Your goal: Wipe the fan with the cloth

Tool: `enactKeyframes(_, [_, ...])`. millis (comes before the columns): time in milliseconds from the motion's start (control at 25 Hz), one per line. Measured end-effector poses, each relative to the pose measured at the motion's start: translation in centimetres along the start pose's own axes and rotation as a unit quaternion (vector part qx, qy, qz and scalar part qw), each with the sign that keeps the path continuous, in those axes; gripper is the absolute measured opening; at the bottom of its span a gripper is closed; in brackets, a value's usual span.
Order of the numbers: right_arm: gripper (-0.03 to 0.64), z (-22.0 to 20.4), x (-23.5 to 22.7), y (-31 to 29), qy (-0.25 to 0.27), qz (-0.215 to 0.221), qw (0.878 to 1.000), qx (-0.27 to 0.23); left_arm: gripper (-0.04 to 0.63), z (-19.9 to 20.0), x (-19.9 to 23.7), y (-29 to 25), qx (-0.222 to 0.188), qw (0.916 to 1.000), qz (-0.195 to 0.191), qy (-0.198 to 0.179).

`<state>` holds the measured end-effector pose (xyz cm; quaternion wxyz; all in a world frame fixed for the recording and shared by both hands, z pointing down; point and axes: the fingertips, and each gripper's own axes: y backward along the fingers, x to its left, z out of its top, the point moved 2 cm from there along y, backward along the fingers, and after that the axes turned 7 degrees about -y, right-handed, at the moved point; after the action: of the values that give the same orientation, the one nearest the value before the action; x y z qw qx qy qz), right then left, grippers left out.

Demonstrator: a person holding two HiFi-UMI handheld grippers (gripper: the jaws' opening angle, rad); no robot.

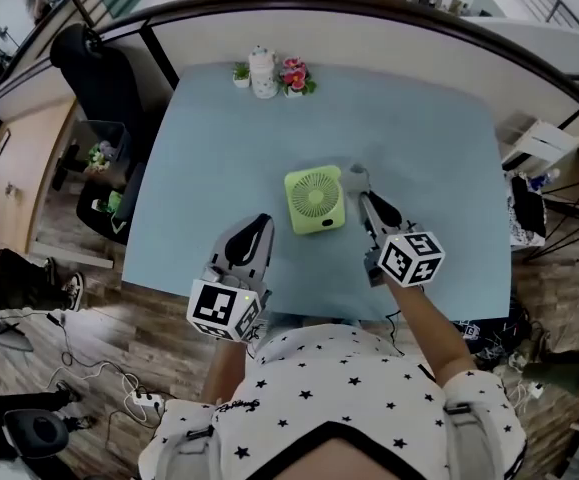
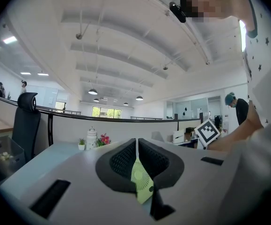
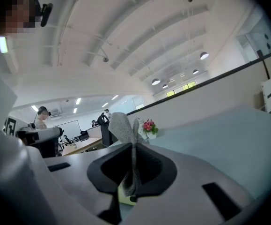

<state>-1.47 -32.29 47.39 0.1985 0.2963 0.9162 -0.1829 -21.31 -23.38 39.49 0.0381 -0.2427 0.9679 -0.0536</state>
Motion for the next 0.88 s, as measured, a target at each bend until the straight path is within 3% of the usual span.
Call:
enactKeyframes(360, [0.021, 4.8, 3.9, 3.3, 0.051, 0.032, 0.995, -0.074, 0.04, 0.3, -1.2, -1.2, -0.002, 0.9996, -0.027, -0.004])
enactKeyframes(880, [0.02, 4.7, 4.3, 4.0, 0.037, 0.037, 0.995, -0.08, 0.04, 0.4, -1.6, -2.2, -0.002, 0.9989, -0.046, -0.013])
